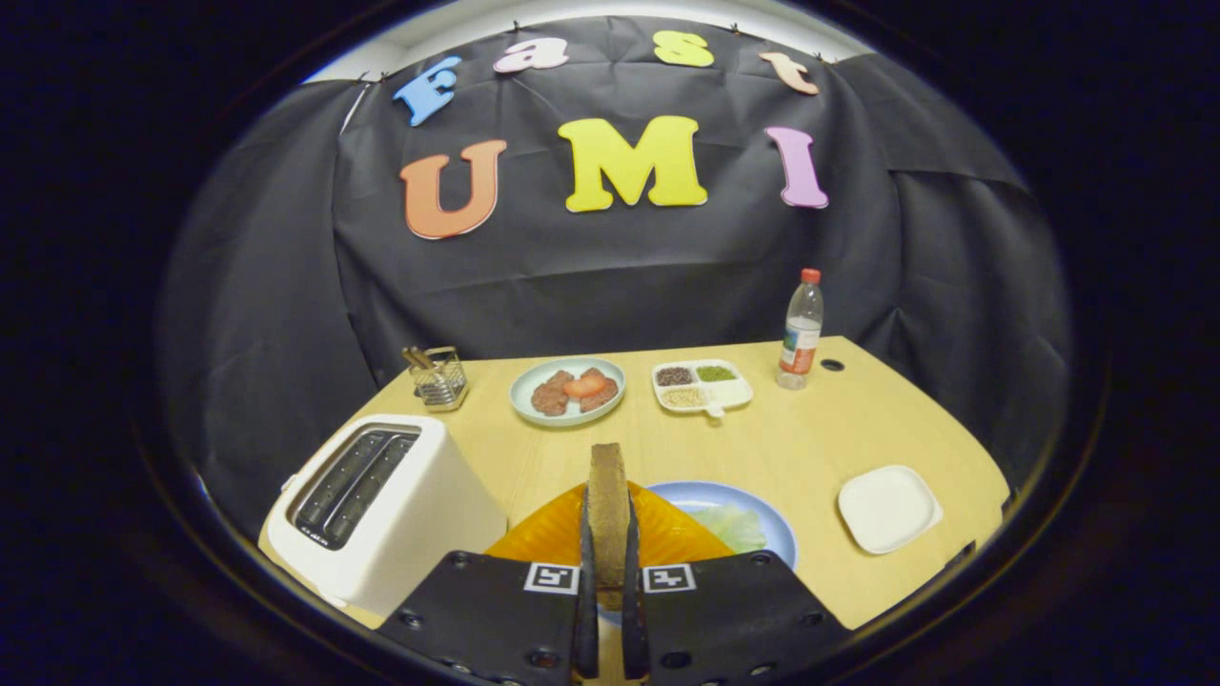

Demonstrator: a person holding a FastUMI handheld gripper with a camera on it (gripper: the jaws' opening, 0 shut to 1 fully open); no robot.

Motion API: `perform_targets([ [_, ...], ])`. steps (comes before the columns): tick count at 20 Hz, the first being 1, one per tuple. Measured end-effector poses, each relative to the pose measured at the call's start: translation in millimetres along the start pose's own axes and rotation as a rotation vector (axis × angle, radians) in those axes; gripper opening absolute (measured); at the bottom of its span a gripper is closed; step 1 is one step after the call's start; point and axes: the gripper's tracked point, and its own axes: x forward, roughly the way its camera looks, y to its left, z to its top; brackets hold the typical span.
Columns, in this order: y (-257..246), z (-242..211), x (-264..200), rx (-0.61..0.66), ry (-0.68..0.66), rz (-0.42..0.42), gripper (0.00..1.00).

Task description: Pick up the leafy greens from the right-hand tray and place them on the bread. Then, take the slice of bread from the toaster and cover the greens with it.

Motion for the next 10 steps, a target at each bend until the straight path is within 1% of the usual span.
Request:
perform_targets([
  [5, -23, -18, 15, 0.048, 0.057, 0.004, 0.1],
  [10, -51, -26, 21, 0.049, 0.057, -0.013, 0.12],
])
